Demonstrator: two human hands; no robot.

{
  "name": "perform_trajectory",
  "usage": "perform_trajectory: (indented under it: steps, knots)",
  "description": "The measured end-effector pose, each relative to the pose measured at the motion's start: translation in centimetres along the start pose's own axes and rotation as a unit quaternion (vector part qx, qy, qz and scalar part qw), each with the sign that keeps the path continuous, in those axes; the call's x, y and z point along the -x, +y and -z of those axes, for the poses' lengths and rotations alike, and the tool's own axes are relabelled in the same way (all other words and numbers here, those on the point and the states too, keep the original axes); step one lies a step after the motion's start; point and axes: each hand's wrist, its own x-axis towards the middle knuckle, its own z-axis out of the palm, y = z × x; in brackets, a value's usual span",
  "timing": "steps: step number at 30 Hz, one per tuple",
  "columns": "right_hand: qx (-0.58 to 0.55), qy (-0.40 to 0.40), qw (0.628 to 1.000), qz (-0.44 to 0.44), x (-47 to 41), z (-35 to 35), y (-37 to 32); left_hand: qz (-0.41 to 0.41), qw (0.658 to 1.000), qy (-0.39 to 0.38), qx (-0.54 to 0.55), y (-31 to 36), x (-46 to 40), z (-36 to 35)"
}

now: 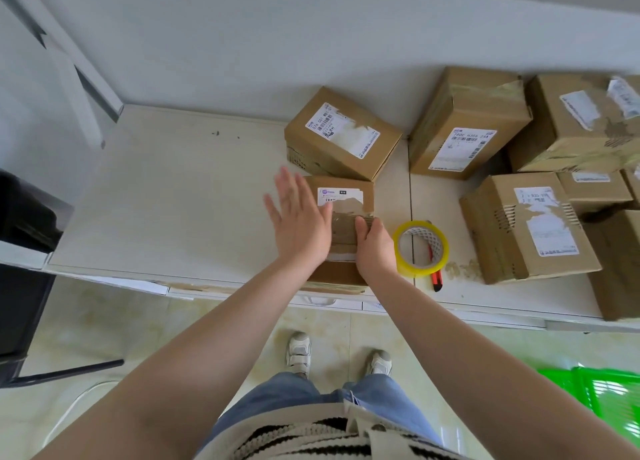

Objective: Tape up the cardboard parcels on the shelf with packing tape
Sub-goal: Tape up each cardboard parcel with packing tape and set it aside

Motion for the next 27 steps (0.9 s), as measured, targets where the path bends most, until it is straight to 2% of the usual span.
perform_trajectory:
  steps: [3, 6, 11, 16, 21, 24, 27]
  knots:
    - [-0.004, 0.008, 1.0, 0.004, -0.1, -0.2, 0.2, -0.096, 0.994, 0.01, -0.057, 1.9, -0.9, -0.9]
    - [-0.019, 0.012, 1.0, 0.002, -0.3, -0.3, 0.4, -0.112, 0.987, 0.026, -0.11, 1.9, -1.1, -2.0]
    - [-0.031, 0.011, 0.999, 0.006, -0.6, -0.4, 0.6, -0.105, 0.987, 0.026, -0.118, 1.7, -1.4, -2.6]
    - [-0.094, 0.01, 0.995, 0.021, -0.4, -0.2, 1.2, -0.114, 0.986, 0.007, -0.122, 1.9, -0.5, -1.7]
    - [-0.101, -0.011, 0.995, 0.01, -0.7, -0.3, 0.9, -0.089, 0.987, -0.005, -0.132, 1.3, 1.3, -2.0]
    - [-0.104, -0.014, 0.994, 0.013, -0.8, -0.2, 1.0, -0.082, 0.991, -0.016, -0.103, 1.5, 0.8, -1.4]
    - [-0.101, -0.013, 0.995, 0.012, -0.8, -0.1, 1.2, -0.031, 0.999, -0.017, -0.032, 1.1, 1.5, -0.7]
